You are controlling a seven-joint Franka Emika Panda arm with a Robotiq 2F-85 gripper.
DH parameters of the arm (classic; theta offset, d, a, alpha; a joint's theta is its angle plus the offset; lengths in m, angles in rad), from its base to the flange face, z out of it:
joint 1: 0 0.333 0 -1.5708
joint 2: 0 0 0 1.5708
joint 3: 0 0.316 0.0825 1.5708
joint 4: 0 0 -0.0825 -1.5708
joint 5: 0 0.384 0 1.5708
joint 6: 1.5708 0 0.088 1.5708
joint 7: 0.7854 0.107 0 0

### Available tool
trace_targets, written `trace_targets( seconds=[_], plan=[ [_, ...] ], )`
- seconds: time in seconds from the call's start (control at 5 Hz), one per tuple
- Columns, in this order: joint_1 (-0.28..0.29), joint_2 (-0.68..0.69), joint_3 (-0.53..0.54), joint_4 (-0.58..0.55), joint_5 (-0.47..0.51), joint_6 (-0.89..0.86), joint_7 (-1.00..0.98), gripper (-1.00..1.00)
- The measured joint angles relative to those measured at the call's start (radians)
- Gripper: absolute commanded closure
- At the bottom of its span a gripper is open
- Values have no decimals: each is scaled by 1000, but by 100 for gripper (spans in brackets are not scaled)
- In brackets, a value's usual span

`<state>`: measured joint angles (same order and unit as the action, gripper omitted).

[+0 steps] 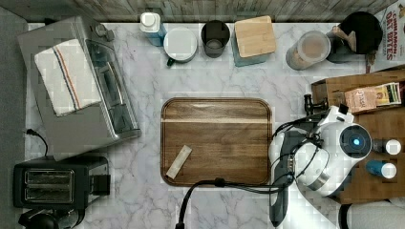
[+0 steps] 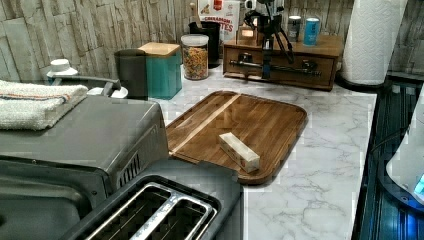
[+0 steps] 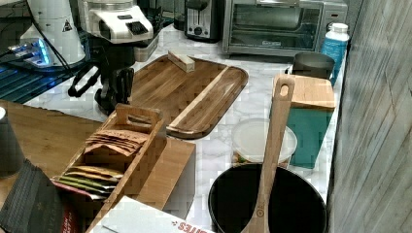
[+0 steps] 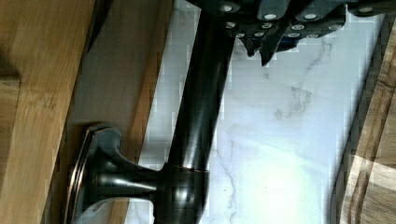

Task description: Close the drawer.

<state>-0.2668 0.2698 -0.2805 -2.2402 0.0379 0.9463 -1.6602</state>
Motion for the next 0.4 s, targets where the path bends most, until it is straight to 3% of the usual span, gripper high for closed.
trace_targets(
  seconds=[0.4],
  plan=[
    [9,-2,-7,-4,-1,3,0,100]
  ],
)
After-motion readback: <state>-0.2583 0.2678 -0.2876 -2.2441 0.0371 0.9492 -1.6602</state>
